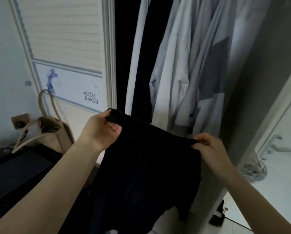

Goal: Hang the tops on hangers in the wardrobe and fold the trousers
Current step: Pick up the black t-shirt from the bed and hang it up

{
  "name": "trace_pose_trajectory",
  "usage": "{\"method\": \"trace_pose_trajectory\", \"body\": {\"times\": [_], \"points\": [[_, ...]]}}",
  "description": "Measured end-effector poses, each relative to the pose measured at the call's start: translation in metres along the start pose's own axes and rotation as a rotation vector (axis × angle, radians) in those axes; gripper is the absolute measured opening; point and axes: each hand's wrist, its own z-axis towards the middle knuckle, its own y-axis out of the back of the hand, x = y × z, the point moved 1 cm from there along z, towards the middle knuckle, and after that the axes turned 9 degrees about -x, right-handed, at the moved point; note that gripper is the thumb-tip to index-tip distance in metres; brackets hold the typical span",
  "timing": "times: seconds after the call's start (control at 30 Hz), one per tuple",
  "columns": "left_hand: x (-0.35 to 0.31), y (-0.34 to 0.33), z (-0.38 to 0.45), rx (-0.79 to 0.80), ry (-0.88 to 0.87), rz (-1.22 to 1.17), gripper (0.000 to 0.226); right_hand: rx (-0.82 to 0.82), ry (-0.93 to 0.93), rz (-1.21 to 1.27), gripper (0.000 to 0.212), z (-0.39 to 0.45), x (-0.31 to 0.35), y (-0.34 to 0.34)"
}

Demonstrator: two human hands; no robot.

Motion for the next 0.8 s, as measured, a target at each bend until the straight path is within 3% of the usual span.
{"method": "trace_pose_trajectory", "body": {"times": [0.07,0.17,0.33,0.4,0.5,0.7,0.8], "points": [[-0.009,-0.03,0.01,0.079,-0.09,-0.043,0.042,0.011,-0.001,0.044,0.028,0.004,0.02,0.006],[-0.019,-0.064,0.022,0.161,-0.124,-0.011,0.024,-0.024,-0.016,0.125,0.03,0.01,0.047,0.017],[-0.024,-0.119,0.035,0.213,-0.126,0.389,0.022,0.002,-0.092,0.024,0.021,0.028,0.078,0.029],[-0.026,-0.142,0.039,0.182,-0.187,0.506,0.015,0.049,-0.142,-0.025,0.022,0.04,0.092,0.033],[-0.031,-0.174,0.046,0.178,-0.329,0.604,0.027,0.199,-0.208,0.006,0.018,0.058,0.117,0.038],[-0.039,-0.236,0.058,0.231,-0.62,0.81,0.028,0.404,0.033,-0.002,0.015,0.113,0.196,0.047],[-0.044,-0.265,0.07,0.221,-0.652,0.797,0.032,0.201,0.164,-0.036,0.016,0.159,0.24,0.05]]}}
